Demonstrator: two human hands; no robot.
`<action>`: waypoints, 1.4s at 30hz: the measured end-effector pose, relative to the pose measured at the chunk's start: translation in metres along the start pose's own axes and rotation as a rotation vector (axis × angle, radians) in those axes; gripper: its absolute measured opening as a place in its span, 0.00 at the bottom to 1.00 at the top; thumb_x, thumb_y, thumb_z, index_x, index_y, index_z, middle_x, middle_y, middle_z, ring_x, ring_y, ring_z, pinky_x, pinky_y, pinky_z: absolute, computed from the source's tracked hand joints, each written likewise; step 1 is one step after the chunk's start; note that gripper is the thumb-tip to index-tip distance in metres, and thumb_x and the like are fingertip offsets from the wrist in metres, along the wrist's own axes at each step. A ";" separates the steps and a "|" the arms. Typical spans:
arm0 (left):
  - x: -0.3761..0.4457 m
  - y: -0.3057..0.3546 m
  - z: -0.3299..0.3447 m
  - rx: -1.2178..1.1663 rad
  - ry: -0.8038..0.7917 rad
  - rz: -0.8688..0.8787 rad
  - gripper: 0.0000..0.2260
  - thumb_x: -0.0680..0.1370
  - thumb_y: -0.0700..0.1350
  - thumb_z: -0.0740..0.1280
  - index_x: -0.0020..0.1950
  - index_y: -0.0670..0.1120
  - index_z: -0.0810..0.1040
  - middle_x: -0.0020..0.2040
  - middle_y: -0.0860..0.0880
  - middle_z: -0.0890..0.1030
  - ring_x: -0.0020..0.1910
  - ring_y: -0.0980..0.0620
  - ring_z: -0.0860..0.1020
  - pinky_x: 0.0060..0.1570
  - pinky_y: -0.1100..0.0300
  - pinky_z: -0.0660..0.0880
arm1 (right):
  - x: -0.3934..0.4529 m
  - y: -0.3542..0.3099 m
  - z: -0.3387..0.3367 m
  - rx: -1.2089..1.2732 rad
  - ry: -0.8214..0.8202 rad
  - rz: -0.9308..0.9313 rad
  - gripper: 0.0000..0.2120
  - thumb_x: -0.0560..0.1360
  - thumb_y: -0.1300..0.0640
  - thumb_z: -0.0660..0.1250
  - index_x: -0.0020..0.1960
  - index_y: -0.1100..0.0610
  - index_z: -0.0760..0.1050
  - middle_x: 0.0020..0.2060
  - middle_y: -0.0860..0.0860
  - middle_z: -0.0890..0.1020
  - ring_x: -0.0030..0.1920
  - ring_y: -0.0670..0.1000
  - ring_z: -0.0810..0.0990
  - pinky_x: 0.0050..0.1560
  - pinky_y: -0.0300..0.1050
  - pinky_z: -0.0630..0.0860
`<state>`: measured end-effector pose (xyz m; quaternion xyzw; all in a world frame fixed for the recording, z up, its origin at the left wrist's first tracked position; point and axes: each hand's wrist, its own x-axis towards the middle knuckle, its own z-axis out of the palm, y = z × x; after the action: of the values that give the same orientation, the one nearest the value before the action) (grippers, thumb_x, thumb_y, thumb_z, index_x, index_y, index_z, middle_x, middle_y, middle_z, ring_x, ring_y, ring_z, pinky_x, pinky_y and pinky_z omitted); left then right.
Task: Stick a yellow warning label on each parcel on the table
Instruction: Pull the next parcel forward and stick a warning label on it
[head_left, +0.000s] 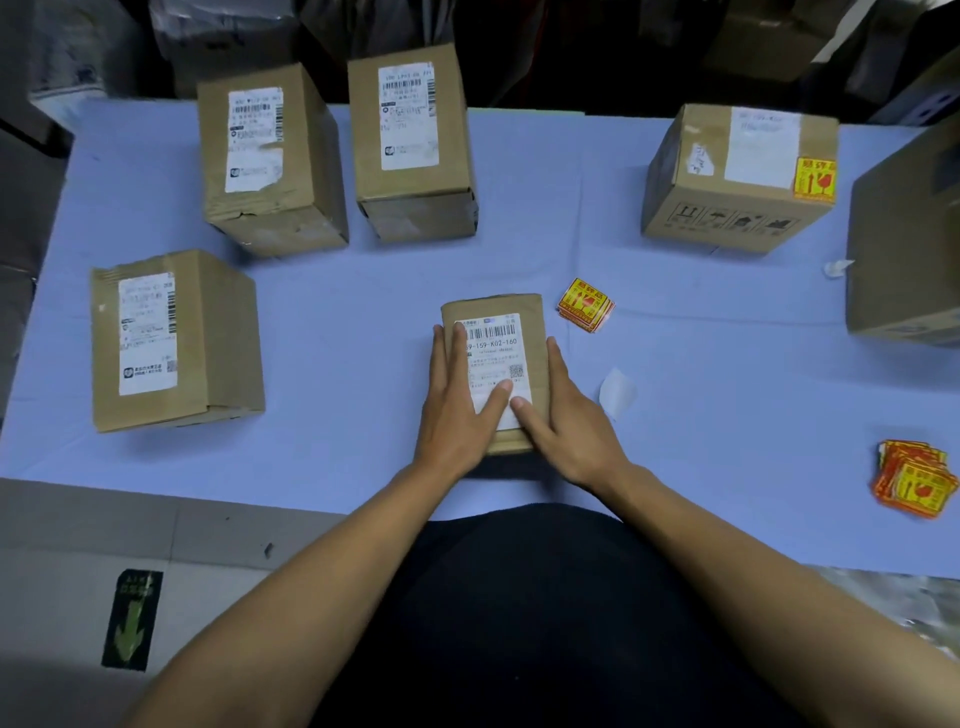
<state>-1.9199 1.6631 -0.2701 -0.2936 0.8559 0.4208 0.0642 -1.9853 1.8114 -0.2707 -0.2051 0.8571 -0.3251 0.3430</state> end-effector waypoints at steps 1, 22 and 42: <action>0.005 0.002 -0.001 0.002 0.008 -0.001 0.37 0.81 0.53 0.64 0.82 0.52 0.44 0.82 0.52 0.42 0.80 0.55 0.48 0.69 0.67 0.53 | 0.005 -0.001 -0.002 -0.014 0.005 -0.010 0.38 0.82 0.39 0.56 0.82 0.49 0.38 0.80 0.45 0.61 0.70 0.54 0.74 0.62 0.50 0.74; 0.085 0.019 -0.002 0.648 -0.004 0.306 0.31 0.80 0.64 0.49 0.81 0.52 0.56 0.82 0.44 0.51 0.81 0.42 0.48 0.76 0.38 0.44 | 0.093 0.040 -0.069 -0.252 0.300 0.167 0.22 0.79 0.55 0.65 0.71 0.58 0.72 0.69 0.59 0.72 0.69 0.62 0.68 0.59 0.52 0.71; 0.086 0.019 -0.003 0.606 0.020 0.321 0.29 0.81 0.62 0.55 0.81 0.53 0.57 0.82 0.46 0.53 0.81 0.43 0.49 0.76 0.40 0.44 | 0.098 0.045 -0.063 -0.256 0.345 -0.001 0.15 0.78 0.55 0.67 0.63 0.59 0.80 0.65 0.59 0.78 0.67 0.63 0.71 0.61 0.53 0.71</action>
<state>-2.0001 1.6317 -0.2862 -0.1267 0.9779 0.1495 0.0729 -2.1029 1.8128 -0.3117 -0.1888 0.9373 -0.2441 0.1621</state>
